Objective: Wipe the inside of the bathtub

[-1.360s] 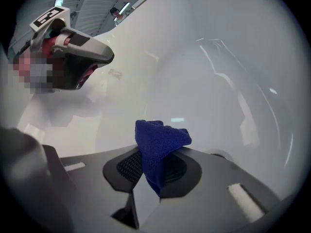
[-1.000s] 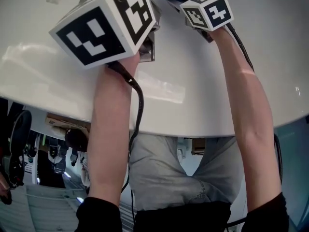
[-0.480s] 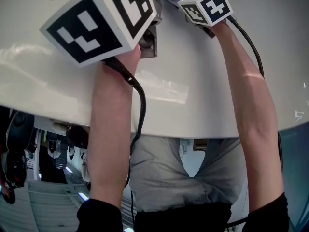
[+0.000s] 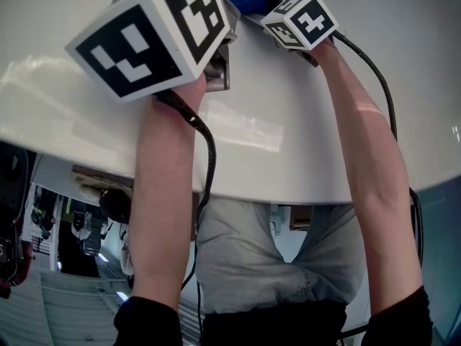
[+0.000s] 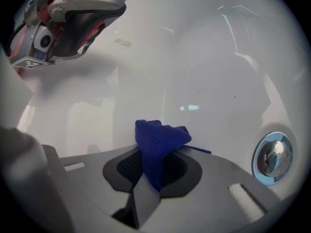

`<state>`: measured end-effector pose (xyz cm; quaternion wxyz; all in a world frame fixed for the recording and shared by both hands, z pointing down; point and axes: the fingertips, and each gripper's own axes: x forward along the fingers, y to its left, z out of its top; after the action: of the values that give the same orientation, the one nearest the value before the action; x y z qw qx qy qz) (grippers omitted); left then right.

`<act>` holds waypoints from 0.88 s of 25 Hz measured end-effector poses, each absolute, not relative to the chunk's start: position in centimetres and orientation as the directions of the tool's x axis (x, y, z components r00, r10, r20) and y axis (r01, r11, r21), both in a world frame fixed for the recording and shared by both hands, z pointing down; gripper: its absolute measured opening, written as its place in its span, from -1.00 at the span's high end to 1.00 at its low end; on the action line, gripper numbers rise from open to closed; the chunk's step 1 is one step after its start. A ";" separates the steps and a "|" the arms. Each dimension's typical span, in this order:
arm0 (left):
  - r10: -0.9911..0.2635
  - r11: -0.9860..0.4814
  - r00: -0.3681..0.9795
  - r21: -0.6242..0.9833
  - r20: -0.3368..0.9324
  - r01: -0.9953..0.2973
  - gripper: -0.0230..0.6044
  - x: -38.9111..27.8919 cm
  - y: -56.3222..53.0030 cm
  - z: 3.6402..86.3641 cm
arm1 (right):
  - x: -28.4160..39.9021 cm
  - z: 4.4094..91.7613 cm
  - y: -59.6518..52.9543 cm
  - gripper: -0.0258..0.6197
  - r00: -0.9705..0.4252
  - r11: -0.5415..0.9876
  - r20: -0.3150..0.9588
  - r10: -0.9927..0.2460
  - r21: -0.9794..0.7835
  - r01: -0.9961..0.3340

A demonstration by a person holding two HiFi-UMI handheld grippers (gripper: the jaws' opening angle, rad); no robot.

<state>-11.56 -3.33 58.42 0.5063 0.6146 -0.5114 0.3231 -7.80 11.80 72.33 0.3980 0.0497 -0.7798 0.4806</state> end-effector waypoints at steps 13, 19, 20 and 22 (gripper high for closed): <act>-0.333 -0.001 0.244 0.258 0.911 -0.966 0.92 -11.4 -2.2 56.2 | -9.4 67.8 13.6 0.69 -0.738 0.491 0.616 0.276 -0.750 -0.443; -0.341 -0.009 0.228 0.240 0.912 -0.971 0.92 -11.6 -1.6 54.3 | -9.8 64.7 14.6 0.69 -0.755 0.499 0.597 0.273 -0.759 -0.419; -0.343 -0.007 0.226 0.239 0.912 -0.971 0.92 -11.6 -1.5 53.9 | -9.7 64.2 14.8 0.69 -0.756 0.502 0.595 0.274 -0.758 -0.416; -0.350 -0.001 0.221 0.236 0.910 -0.972 0.92 -11.6 -1.3 53.1 | -9.6 63.1 15.3 0.69 -0.756 0.514 0.591 0.282 -0.758 -0.401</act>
<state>-11.59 -1.32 53.14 0.4692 0.6248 -0.5287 0.3316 -9.57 15.29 63.13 0.3474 0.0373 -0.7977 0.4915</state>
